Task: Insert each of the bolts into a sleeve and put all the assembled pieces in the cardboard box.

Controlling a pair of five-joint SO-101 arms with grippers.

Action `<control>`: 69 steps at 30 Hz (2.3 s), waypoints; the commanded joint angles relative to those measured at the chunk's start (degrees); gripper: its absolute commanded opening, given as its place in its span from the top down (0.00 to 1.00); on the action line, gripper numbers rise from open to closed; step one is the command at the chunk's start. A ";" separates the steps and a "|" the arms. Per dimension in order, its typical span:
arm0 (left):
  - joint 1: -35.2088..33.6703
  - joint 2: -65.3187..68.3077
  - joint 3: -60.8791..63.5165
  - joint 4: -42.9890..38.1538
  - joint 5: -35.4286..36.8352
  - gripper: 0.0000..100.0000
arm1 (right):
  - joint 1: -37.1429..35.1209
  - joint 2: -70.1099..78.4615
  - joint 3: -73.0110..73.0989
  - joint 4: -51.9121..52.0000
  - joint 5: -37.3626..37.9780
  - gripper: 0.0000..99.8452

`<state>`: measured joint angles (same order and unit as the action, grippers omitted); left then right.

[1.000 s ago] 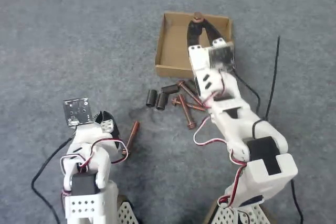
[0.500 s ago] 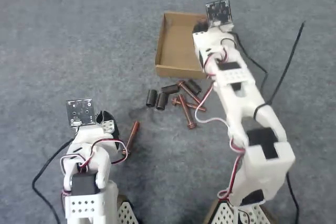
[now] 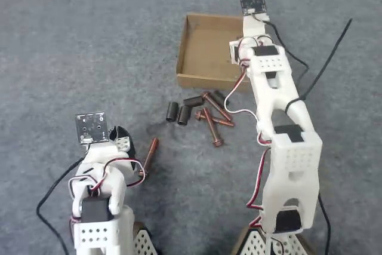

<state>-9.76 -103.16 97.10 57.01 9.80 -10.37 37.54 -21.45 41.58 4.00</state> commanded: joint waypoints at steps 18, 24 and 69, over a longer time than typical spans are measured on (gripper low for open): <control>0.09 -0.53 -0.57 -0.09 -0.62 0.97 | -0.57 17.45 -48.09 34.15 3.78 0.96; 0.09 -0.53 -0.57 -0.09 -0.62 0.97 | -1.01 19.91 -52.13 36.97 3.43 0.91; 0.09 -0.53 -0.57 0.26 -0.62 0.97 | -19.56 -34.59 -8.18 61.14 -21.63 0.99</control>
<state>-9.76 -103.16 97.10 57.01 9.71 -26.81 8.62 -33.14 100.66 -14.46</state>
